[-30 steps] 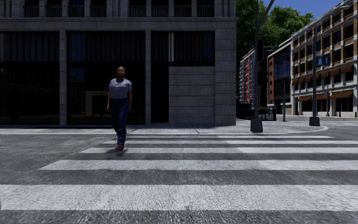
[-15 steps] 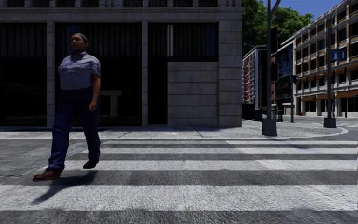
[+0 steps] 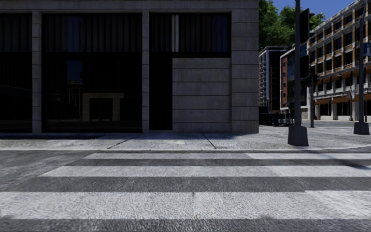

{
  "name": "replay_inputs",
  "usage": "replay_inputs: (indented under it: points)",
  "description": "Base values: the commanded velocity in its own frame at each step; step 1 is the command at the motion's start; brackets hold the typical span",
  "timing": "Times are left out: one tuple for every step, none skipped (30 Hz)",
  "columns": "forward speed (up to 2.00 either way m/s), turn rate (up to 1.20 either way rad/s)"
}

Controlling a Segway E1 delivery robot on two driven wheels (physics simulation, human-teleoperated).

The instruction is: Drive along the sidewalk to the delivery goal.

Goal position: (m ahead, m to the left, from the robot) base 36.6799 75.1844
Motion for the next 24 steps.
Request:
replay_inputs:
  points:
    - [2.0, 0.0]
    - [2.0, 0.0]
    - [2.0, 0.0]
    - [2.0, 0.0]
    - [2.0, 0.0]
    - [2.0, 0.0]
    - [2.0, 0.0]
    - [2.0, 0.0]
    - [2.0, 0.0]
    - [2.0, 0.0]
    - [2.0, 0.0]
    - [2.0, 0.0]
    - [2.0, 0.0]
    - [2.0, 0.0]
    - [2.0, 0.0]
    - [2.0, 0.0]
    - [2.0, 0.0]
    - [2.0, 0.0]
    - [2.0, 0.0]
    - [2.0, 0.0]
    - [2.0, 0.0]
    - [2.0, 0.0]
    - [2.0, 0.0]
    - [2.0, 0.0]
